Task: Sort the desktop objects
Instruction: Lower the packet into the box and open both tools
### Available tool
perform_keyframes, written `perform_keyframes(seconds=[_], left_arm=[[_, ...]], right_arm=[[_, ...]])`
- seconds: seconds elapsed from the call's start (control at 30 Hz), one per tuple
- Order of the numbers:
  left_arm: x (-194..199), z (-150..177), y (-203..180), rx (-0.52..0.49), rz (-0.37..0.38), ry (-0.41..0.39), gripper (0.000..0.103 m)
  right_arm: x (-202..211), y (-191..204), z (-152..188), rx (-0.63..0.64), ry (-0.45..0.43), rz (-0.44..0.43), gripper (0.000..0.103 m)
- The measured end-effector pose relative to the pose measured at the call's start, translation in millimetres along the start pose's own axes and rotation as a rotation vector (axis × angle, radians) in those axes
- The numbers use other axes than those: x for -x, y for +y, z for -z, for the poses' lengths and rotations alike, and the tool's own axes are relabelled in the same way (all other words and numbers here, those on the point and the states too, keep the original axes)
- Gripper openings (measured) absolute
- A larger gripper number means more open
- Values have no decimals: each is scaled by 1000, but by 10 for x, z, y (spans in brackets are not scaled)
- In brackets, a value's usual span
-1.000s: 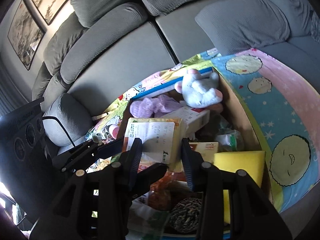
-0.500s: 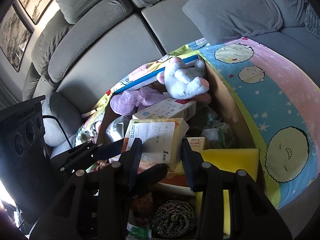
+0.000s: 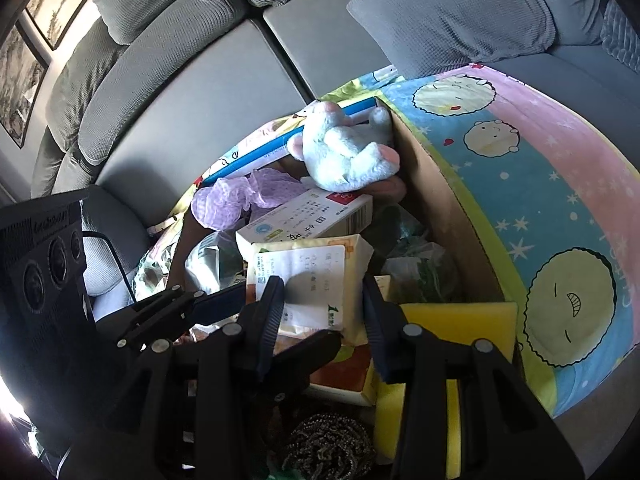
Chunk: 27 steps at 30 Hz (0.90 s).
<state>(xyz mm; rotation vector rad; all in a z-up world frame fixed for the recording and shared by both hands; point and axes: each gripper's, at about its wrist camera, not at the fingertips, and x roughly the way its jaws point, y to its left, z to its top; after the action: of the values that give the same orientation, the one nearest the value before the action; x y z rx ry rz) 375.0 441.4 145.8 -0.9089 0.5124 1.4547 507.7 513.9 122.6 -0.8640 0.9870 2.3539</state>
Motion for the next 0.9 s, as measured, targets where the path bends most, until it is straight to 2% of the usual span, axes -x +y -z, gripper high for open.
perform_keyframes(seconds=[0.57, 0.9], left_arm=[[-72, 20, 63, 40, -17, 54, 63], [42, 50, 112, 70, 1, 24, 63]], right_arm=[[-103, 39, 8, 9, 13, 9, 44], [-13, 47, -3, -12, 3, -3, 48]])
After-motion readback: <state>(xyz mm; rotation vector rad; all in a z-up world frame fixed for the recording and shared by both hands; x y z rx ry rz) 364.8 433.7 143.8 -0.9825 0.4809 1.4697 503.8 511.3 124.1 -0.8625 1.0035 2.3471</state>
